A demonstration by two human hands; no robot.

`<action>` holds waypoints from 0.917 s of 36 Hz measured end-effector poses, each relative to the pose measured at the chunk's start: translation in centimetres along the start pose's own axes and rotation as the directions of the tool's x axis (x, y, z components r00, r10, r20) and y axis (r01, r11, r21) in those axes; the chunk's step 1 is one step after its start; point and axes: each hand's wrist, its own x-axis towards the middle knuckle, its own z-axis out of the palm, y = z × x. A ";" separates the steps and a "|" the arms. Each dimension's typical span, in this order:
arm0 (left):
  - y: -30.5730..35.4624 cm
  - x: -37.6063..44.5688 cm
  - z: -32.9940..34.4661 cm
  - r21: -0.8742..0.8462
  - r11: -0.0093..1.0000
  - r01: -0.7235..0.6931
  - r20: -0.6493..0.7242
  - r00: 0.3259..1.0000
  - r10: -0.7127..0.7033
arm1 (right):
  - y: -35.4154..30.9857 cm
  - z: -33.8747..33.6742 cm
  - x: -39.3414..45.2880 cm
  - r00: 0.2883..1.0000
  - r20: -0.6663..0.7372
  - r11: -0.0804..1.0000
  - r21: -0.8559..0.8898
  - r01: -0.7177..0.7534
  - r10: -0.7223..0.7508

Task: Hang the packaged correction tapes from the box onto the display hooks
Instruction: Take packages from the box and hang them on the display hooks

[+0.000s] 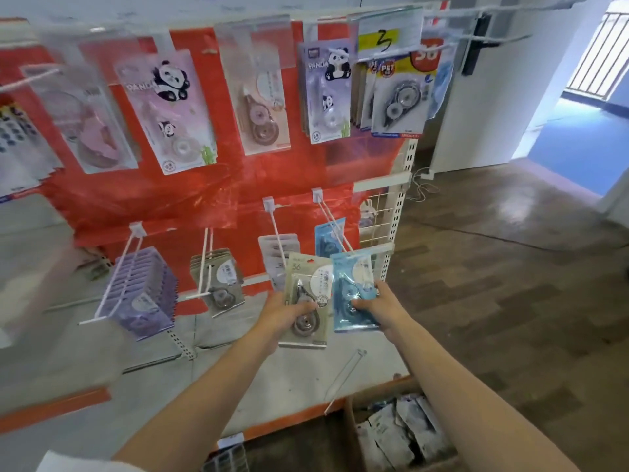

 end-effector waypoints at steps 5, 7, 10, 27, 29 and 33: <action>0.0 0.1 1.7 0.005 1.000 -0.008 -0.029 1.000 0.008 | 0.8 -1.2 2.6 0.999 -0.006 0.997 -0.065 -0.040 0.039; 0.1 0.2 2.2 0.014 1.000 0.000 -0.049 0.999 0.000 | 1.6 -1.8 3.6 0.999 -0.001 0.997 -0.067 -0.044 0.044; 0.4 0.4 2.8 0.017 1.000 0.012 -0.092 0.996 -0.010 | 1.8 -2.4 3.9 0.998 -0.008 0.994 -0.084 -0.063 0.063; 0.8 0.9 4.8 -0.003 0.997 0.077 -0.222 0.972 -0.075 | -0.3 -3.5 9.0 0.997 0.051 0.648 -0.758 0.078 -0.061; 0.9 0.9 4.8 0.004 0.996 0.087 -0.241 0.967 -0.083 | -0.6 -3.5 9.7 0.995 0.067 0.632 -0.769 0.095 -0.069; 1.3 0.9 5.1 -0.005 0.995 0.098 -0.244 0.965 -0.096 | -0.9 -3.6 10.7 0.991 0.057 0.646 -0.754 0.123 -0.122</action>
